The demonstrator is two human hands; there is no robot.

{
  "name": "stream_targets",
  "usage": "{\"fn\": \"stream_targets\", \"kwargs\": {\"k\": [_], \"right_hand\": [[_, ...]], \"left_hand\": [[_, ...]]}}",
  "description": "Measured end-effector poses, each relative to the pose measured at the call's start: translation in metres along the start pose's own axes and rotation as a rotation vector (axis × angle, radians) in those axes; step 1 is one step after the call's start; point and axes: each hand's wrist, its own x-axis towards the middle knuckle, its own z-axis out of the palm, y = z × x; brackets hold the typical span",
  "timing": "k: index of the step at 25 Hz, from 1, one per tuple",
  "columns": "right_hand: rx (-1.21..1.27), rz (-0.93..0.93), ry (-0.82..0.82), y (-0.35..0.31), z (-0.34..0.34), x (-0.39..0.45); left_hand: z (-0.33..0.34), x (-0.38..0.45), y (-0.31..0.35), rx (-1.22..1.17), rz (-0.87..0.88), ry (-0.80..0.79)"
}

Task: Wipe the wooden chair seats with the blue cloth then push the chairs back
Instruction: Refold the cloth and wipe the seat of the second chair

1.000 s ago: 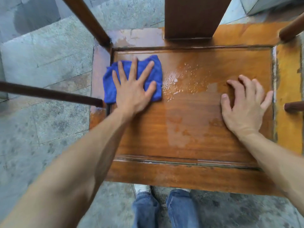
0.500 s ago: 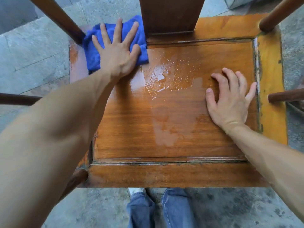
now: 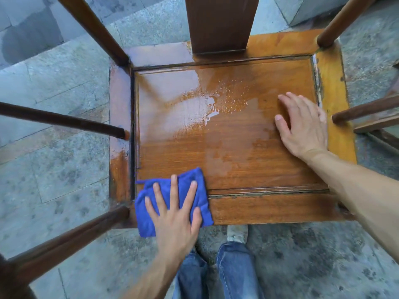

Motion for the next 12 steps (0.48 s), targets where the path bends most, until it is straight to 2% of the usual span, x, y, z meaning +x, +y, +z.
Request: {"fn": "stream_targets", "kwargs": {"k": [3,6,9,12], "right_hand": [[0.028,-0.033,0.042,0.009,0.002,-0.002],[0.055,-0.041,0.079,0.009,0.008,-0.005],[0.071,-0.038,0.059,0.012,0.01,-0.002],[0.073,-0.025,0.06,0.013,0.011,-0.002]], "left_hand": [[0.015,-0.029,0.009,0.055,0.126,-0.005],[0.009,-0.01,0.015,0.032,0.151,0.024],[-0.019,0.06,0.034,0.013,0.156,0.054],[-0.051,0.17,0.056,-0.024,0.206,0.153]]}}
